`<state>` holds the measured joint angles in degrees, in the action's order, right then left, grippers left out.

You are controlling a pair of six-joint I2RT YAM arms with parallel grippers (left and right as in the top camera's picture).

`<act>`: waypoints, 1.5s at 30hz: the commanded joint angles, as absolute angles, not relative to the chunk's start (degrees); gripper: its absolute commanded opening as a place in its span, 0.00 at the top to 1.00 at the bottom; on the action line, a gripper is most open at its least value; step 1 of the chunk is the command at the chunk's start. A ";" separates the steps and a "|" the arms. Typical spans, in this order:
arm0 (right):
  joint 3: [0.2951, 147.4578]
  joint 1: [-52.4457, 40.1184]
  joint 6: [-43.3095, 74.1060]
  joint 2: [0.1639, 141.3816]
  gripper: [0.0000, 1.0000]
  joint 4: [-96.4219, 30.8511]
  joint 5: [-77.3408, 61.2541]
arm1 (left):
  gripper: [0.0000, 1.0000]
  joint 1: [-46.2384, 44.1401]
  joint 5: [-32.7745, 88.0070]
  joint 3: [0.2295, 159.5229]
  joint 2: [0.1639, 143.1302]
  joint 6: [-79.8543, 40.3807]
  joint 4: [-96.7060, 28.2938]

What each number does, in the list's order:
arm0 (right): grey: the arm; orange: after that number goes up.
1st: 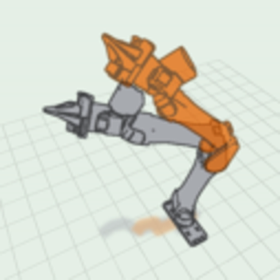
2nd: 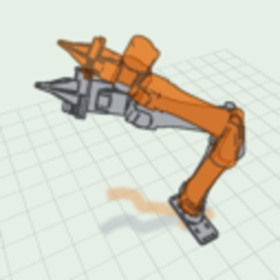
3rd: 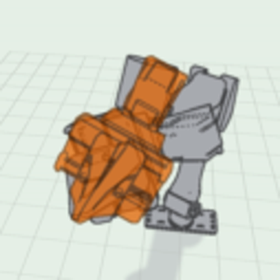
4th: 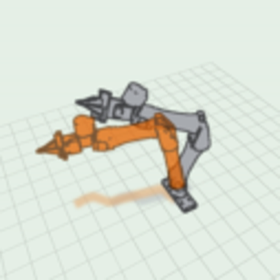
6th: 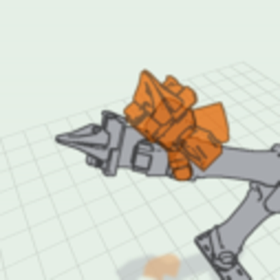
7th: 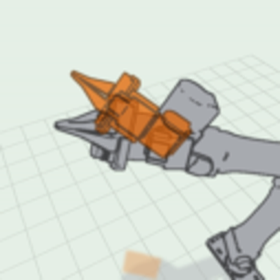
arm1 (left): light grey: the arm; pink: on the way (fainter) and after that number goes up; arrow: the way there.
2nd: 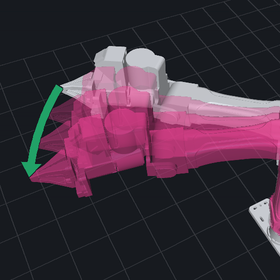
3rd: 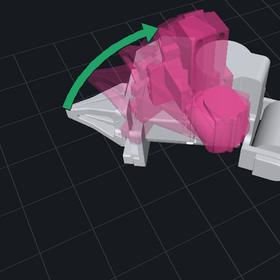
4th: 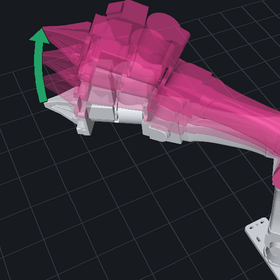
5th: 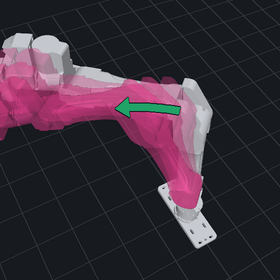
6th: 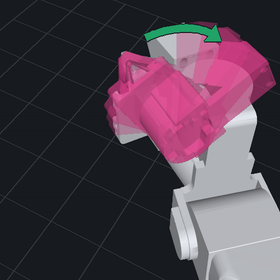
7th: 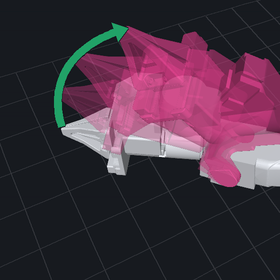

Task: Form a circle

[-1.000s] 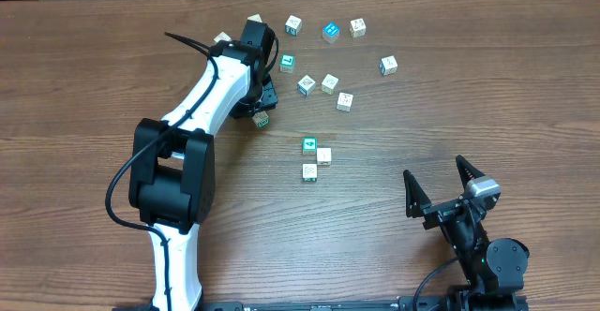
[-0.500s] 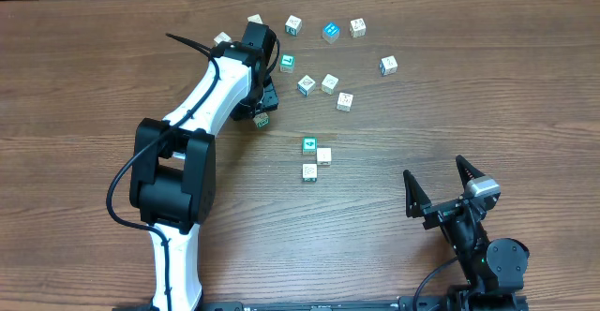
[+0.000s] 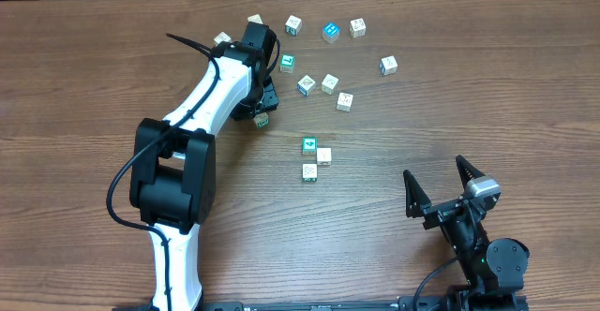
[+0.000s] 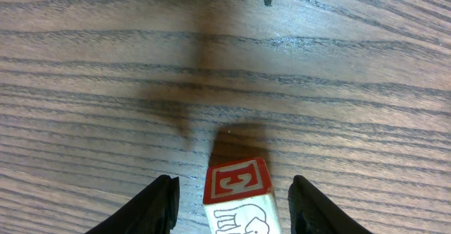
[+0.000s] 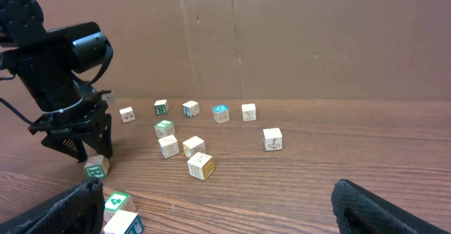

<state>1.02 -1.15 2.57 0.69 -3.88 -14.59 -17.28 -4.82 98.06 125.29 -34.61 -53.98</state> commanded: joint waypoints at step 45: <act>0.45 -0.99 2.31 0.16 0.00 -3.55 -14.17 | 0.50 -17.67 -4.43 97.58 126.26 -35.40 -53.65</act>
<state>1.02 -1.17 2.55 0.69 -3.88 -14.61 -17.28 -4.75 98.06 125.29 -34.61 -53.95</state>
